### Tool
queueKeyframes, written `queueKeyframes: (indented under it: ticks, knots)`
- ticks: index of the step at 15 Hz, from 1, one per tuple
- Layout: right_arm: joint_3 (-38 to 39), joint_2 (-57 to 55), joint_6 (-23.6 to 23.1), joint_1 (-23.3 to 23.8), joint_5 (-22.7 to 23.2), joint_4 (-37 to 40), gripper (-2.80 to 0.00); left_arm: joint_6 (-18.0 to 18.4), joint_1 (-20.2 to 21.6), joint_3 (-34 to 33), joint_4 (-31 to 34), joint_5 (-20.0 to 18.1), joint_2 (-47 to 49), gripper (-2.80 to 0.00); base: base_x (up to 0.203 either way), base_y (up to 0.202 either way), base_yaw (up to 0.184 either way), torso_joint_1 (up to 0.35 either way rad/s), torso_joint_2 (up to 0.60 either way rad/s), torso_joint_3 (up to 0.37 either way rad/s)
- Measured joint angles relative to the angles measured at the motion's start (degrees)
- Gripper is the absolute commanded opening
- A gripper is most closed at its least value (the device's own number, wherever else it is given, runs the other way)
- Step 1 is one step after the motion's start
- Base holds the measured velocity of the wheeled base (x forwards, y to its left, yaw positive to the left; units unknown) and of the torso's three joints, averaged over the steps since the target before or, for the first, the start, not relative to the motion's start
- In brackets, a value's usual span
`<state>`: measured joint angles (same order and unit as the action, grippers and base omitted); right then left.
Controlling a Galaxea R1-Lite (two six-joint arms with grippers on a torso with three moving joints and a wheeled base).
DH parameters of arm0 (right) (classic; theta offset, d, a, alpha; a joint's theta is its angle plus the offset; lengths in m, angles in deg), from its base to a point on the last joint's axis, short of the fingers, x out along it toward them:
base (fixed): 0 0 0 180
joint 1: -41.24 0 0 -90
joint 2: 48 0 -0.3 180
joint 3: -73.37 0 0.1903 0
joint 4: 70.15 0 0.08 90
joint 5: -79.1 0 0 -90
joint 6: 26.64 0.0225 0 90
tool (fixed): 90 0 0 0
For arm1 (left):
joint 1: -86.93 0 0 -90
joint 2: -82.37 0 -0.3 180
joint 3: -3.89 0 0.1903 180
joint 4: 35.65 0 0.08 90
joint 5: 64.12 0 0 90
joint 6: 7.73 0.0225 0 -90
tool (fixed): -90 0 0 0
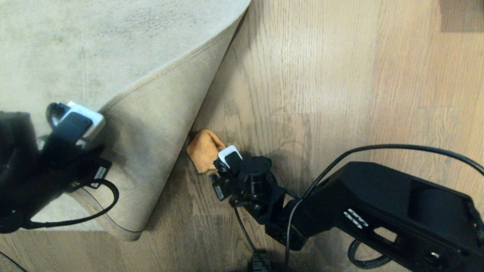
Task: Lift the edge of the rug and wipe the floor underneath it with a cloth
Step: Wipe the floor under the carpet with a rag
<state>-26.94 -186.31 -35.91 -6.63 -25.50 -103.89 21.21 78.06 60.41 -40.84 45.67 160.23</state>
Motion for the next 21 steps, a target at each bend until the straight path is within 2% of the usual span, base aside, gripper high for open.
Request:
queueKeyframes:
  ticks: [5,11,15,21]
  knots:
    - [-3.96,6.80,0.07,6.34,0.35,7.16,-2.80,0.13,-0.01,-0.65,-0.05,-0.05,-0.49,-2.80,0.000,0.000,0.000,0.000,0.00,0.000]
    - [-2.01,18.05,0.29,12.55,-0.66,11.52,-2.80,0.27,-0.13,-1.33,0.00,-0.05,-1.38,-2.80,0.000,0.000,0.000,0.000,0.00,0.000]
    - [8.13,23.02,0.50,16.80,-0.38,10.42,-2.80,0.35,-1.80,-1.13,0.07,0.06,-1.51,-2.80,0.000,0.000,0.000,0.000,0.00,0.000]
    - [28.05,27.54,3.29,25.43,2.14,2.68,-2.80,0.29,-2.88,-1.38,0.06,-0.05,-1.82,-2.80,0.000,0.000,0.000,0.000,0.00,0.000]
